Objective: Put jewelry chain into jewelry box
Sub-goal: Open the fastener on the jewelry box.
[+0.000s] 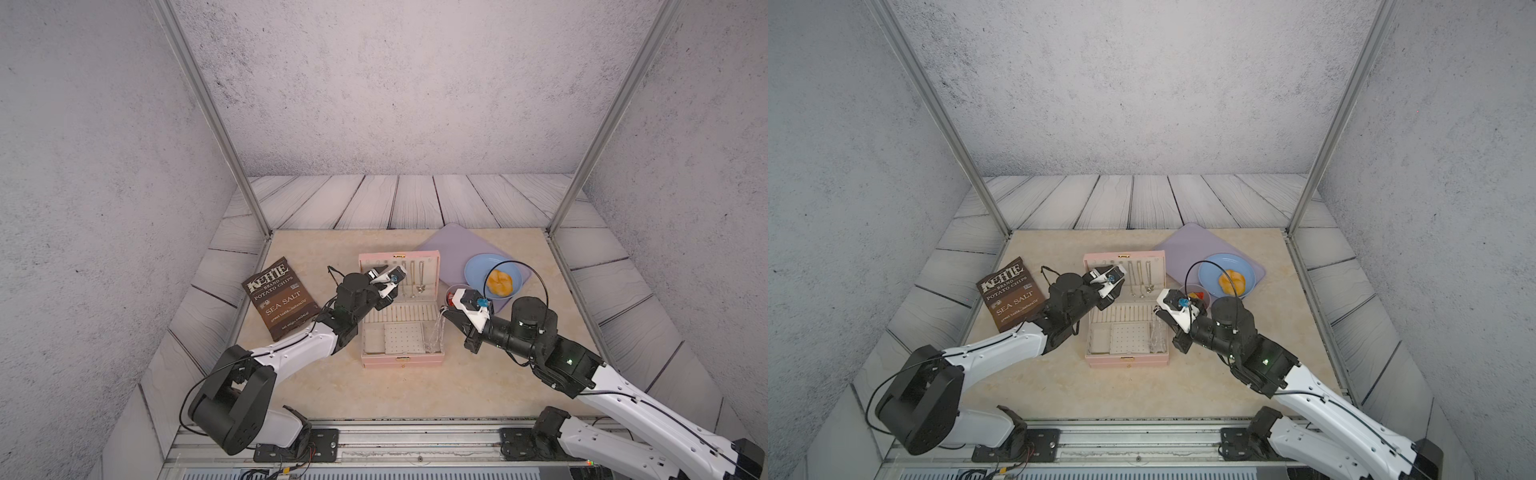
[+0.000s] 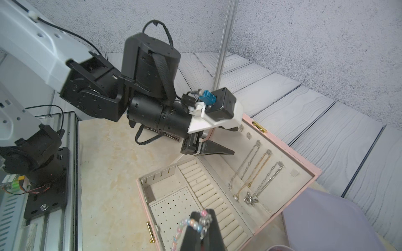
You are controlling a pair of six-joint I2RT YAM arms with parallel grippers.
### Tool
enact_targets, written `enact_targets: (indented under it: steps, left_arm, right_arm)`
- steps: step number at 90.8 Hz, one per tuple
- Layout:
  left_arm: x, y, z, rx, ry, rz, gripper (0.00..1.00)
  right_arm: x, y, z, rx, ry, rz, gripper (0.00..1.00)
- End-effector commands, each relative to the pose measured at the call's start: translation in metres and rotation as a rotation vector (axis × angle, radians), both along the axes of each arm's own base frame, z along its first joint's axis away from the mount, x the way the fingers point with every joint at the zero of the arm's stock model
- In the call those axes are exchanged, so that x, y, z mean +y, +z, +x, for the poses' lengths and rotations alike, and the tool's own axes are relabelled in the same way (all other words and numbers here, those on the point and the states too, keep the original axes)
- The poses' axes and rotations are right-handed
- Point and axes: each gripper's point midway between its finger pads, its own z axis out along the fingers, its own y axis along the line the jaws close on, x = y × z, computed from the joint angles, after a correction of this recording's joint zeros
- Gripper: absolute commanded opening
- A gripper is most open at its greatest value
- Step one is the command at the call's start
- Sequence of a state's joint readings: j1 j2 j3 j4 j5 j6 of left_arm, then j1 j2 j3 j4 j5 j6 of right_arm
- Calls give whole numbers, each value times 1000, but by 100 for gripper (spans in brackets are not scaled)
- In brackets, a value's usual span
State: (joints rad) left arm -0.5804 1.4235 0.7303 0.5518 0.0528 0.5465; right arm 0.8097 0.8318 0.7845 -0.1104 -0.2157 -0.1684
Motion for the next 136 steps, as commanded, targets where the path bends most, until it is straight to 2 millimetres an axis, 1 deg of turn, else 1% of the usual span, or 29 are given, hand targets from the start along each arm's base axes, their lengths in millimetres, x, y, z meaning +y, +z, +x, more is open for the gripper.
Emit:
enact_targets:
  steps: [1,5,21,44,49,58,76,88,96,107,116,136]
  left_arm:
    - [-9,22,10,-61,-38,-39,54]
    - [-10,20,12,-58,-42,-37,54]
    - [-11,24,21,-80,-34,-48,52]
    - [-14,26,30,-87,-31,-47,52]
    - [-15,30,31,-100,-31,-49,52]
    - [-13,38,32,-129,-23,-55,52]
    - [-22,37,26,-114,-88,-40,52]
    - [-26,28,27,-86,-107,7,52]
    - [-30,18,25,-85,-139,61,52]
    - [-30,2,24,-81,-137,165,51]
    - [-27,-10,23,-77,-122,266,48]
    - [-21,-38,14,-84,-97,478,38]
  right_arm:
    - [2,17,-6,-52,35,34,0]
    - [2,17,-6,-54,36,32,0]
    - [2,14,-6,-54,34,24,0]
    - [3,12,-7,-51,41,22,0]
    - [3,12,-7,-50,43,22,0]
    - [3,10,-6,-45,42,21,0]
    - [5,8,-7,-37,51,18,0]
    - [5,6,-8,-32,55,14,0]
    - [5,4,-8,-27,56,10,0]
    - [5,0,-8,-18,57,3,0]
    - [5,-1,-8,-17,57,0,0]
    - [7,-3,-7,-14,59,-4,0]
